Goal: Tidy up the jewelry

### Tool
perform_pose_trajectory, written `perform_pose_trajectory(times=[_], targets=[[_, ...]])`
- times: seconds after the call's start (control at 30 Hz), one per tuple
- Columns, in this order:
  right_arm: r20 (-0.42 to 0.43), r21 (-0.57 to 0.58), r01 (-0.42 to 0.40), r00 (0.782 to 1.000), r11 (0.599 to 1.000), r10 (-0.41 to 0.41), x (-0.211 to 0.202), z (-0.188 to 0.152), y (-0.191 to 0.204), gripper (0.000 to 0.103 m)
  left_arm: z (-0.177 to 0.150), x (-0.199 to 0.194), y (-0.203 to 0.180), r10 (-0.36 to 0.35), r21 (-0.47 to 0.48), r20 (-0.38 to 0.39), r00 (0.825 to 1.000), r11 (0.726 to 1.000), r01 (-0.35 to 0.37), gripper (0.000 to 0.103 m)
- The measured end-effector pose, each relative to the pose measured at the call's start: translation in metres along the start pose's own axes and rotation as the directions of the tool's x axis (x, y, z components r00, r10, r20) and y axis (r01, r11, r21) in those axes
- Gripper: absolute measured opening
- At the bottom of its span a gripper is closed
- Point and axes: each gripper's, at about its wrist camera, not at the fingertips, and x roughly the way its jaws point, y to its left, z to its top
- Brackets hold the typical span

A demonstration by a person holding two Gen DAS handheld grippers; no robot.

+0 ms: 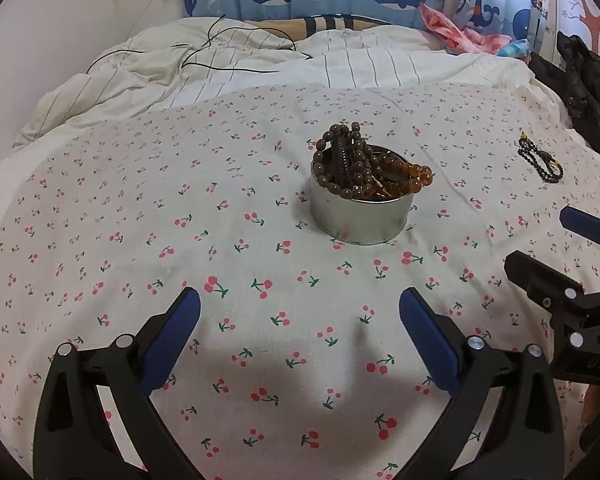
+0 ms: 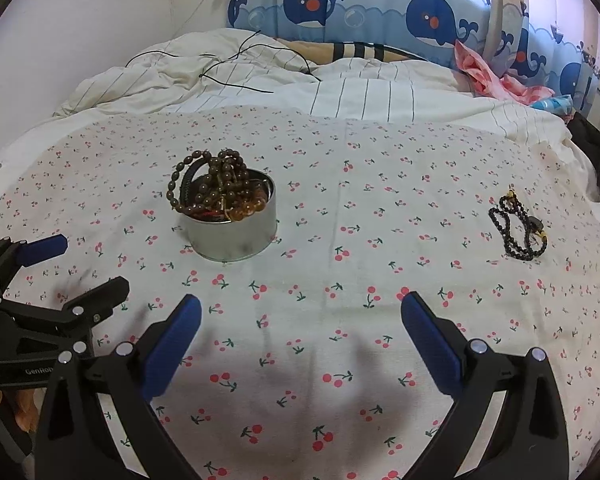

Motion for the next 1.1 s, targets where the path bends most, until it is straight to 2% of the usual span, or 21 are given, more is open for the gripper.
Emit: perform_pose_trajectory(times=[0.1,0.33,0.53,1.1], targets=[[-0.002,-0.007,-0.002,1.000,1.000,0.002,0.001,0.000,0.001,0.096,0.001,0.000,0.000,0.002,-0.004,-0.004,1.000,1.000,-0.002,0.096],[0.000,-0.004,-0.004,1.000,1.000,0.004,0.001,-0.001,0.002,0.096,0.001,0.009,0.003,-0.077,-0.053,-0.067,0.995,0.996,0.073,0.096],[0.008,-0.001,-0.002,1.000,1.000,0.002,-0.001,0.000,0.001,0.096,-0.001,0.004,-0.012,-0.003,0.031,-0.038,0.999,1.000,0.004,0.096],[0.016,0.007,-0.005,1.000,1.000,0.005,-0.003,0.002,-0.001,0.096,0.003,-0.003,-0.011,0.008,0.024,-0.031,0.999,1.000,-0.007,0.096]])
